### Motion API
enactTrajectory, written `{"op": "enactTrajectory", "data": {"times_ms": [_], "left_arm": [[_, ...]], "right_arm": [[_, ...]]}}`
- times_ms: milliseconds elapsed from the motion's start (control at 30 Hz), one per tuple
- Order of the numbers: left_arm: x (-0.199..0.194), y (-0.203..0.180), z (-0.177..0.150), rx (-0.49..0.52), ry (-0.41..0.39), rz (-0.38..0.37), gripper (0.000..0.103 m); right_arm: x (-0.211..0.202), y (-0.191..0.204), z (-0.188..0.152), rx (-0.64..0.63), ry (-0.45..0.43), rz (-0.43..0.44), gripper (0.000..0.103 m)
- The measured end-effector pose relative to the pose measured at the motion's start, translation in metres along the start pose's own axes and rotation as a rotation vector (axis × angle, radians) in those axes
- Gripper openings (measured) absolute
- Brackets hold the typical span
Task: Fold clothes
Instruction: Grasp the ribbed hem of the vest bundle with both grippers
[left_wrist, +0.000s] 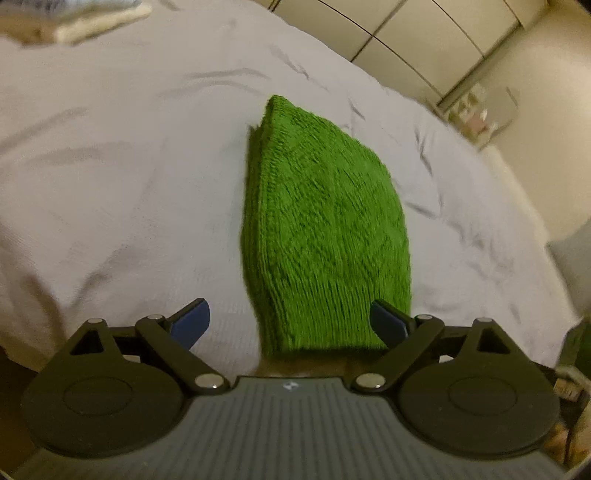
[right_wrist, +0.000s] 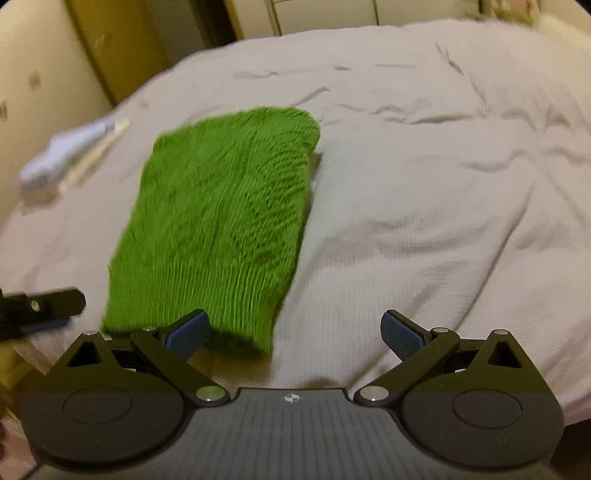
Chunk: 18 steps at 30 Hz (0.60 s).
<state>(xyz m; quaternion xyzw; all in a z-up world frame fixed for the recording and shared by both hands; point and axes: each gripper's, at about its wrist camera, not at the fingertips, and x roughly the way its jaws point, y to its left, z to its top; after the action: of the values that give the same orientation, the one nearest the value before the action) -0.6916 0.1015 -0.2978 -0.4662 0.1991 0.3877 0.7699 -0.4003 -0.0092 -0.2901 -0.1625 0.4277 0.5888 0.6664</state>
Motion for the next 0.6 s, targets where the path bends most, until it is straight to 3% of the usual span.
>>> {"op": "enactTrajectory", "data": {"times_ms": [133,200,400,600], "left_arm": [[0.021,0.025,0.018,-0.152,0.014,-0.099,0.085],[0.033,0.035,0.026,-0.207,0.019,-0.142,0.080],[0.074,0.049,0.049,-0.262,0.049,-0.196,0.064],[0.106,0.052,0.066,-0.273,0.081,-0.266,0.060]], "right_arm": [[0.007,-0.036,0.011,0.214,-0.043,0.239,0.102],[0.018,-0.051,0.016,0.305,-0.042,0.314,0.102],[0.053,-0.070,0.029,0.396,-0.026,0.377,0.097],[0.076,-0.076,0.042,0.400,-0.037,0.417,0.095]]}}
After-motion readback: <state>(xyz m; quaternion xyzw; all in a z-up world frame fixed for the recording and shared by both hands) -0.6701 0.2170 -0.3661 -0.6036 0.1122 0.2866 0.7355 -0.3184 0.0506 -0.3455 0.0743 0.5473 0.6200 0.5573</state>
